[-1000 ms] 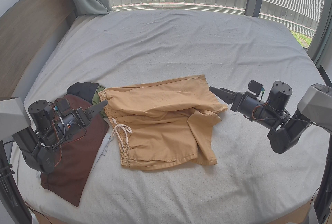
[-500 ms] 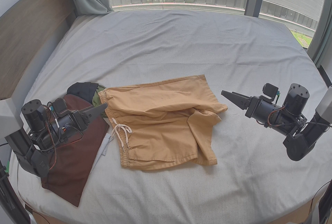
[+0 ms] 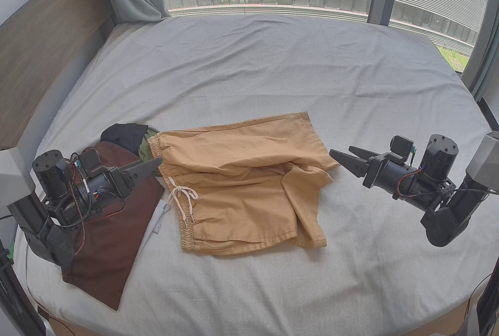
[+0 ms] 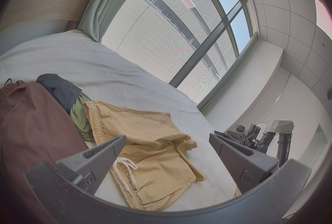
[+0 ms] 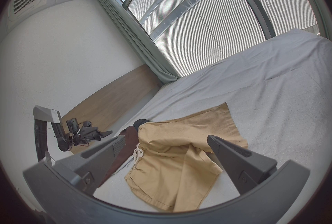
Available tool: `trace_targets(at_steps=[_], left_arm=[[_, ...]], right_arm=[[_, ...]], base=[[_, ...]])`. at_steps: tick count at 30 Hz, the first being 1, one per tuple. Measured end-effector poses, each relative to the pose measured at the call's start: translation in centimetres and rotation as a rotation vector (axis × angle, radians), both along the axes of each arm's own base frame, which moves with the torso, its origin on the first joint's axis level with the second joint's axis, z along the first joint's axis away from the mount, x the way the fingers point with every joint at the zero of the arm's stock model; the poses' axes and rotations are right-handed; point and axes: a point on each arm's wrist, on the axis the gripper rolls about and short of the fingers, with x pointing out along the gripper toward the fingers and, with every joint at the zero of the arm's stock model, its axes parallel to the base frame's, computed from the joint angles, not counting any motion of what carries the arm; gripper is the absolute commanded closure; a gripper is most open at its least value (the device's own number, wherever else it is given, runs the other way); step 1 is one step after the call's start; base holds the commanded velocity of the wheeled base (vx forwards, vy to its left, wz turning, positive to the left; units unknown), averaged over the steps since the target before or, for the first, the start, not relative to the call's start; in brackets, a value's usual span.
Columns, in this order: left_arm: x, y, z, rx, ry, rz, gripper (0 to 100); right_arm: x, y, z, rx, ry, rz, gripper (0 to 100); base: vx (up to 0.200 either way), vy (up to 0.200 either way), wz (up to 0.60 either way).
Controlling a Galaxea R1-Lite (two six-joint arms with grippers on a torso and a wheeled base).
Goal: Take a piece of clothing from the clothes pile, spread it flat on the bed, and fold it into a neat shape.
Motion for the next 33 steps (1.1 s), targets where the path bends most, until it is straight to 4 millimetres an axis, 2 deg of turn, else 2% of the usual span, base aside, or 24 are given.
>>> trace_targets(at_steps=[8, 20, 33], left_arm=[[0.0, -0.2, -0.6, 0.015, 0.011, -0.006, 0], [0.1, -0.2, -2.6, 0.08, 0.035, -0.025, 0], [0.0, -0.2, -3.0, 0.081, 0.049, -0.029, 0]], right_arm=[[0.9, 0.1, -2.2, -0.017, 0.021, -0.007, 0], [2.3, -0.4, -5.3, -0.034, 0.091, -0.027, 0], [4.5, -0.6, -8.4, -0.04, 0.124, -0.048, 0]], base=[[0.0, 0.0, 0.0], [0.0, 0.0, 0.0], [0.0, 0.0, 0.0]])
